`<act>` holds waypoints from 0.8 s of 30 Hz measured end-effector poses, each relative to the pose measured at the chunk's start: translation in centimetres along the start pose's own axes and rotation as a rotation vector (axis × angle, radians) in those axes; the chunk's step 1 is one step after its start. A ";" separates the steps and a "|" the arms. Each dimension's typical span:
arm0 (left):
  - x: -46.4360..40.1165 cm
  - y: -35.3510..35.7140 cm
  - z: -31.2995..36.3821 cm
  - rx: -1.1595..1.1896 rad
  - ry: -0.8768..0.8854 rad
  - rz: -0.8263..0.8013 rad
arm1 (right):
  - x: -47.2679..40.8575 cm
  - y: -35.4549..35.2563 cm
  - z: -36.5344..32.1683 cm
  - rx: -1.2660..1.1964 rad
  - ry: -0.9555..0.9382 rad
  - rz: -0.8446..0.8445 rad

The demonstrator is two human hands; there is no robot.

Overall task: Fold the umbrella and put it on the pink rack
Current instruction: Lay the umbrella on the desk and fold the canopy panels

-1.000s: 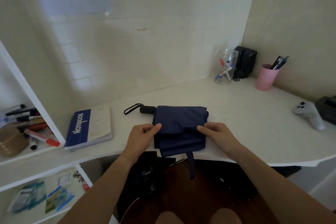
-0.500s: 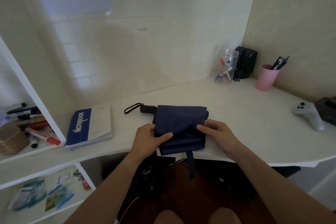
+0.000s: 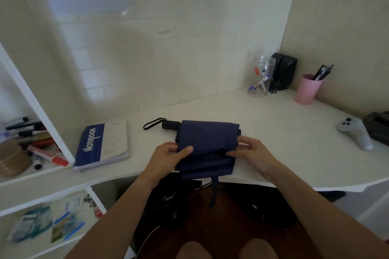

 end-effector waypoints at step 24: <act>-0.8 -0.6 -0.8 -0.511 0.543 -0.078 | 0.6 1.4 0.4 0.569 -0.130 0.298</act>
Point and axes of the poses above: each hand's wrist, its own x-axis away from the middle knuckle, its own y-axis out of the palm, z = x × y, the point moved 2 cm from there along -x, towards the middle knuckle, and after that the axes turned 2 degrees about x, right-handed, at the moved point
